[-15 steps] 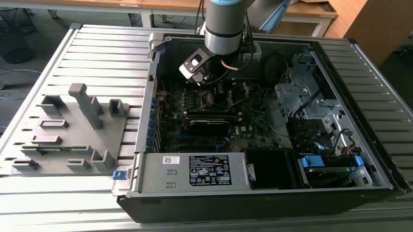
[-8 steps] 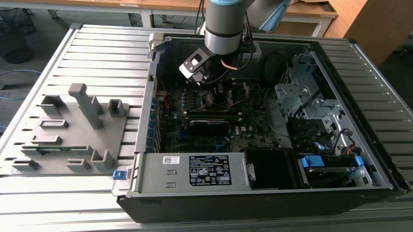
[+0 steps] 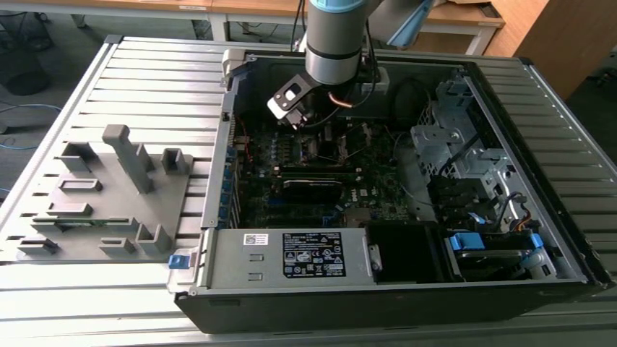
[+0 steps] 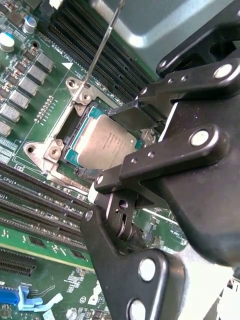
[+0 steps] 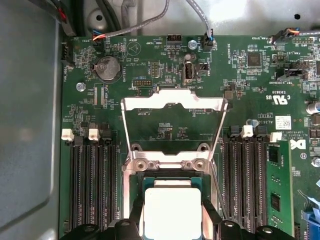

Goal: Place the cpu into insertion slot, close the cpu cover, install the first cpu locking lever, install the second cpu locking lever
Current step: 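Place the cpu into insertion slot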

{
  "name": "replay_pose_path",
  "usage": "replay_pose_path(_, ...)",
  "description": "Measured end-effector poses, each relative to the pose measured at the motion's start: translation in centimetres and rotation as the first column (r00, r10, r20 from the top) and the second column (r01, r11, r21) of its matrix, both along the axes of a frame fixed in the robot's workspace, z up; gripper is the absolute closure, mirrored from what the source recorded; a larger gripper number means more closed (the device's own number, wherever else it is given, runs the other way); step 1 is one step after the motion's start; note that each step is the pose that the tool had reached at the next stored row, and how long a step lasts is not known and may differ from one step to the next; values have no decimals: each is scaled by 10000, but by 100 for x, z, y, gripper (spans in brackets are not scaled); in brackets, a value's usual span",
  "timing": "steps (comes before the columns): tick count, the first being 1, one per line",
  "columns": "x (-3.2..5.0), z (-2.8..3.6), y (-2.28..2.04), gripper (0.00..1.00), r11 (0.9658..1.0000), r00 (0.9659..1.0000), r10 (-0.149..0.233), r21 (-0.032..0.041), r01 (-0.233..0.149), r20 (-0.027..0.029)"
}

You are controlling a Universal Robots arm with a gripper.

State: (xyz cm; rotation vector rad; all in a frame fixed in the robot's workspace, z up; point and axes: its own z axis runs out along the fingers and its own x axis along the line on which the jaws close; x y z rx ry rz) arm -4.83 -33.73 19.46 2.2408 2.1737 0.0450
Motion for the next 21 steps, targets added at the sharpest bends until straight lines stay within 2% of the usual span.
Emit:
replay_pose_path(6,0,-5,1,46,10000,10000,68,30,-68,2)
replay_pose_path(10,0,-5,1,46,9998,9998,204,31,-204,1)
replay_pose_path(21,0,-22,1,46,9998,9998,207,30,-207,1)
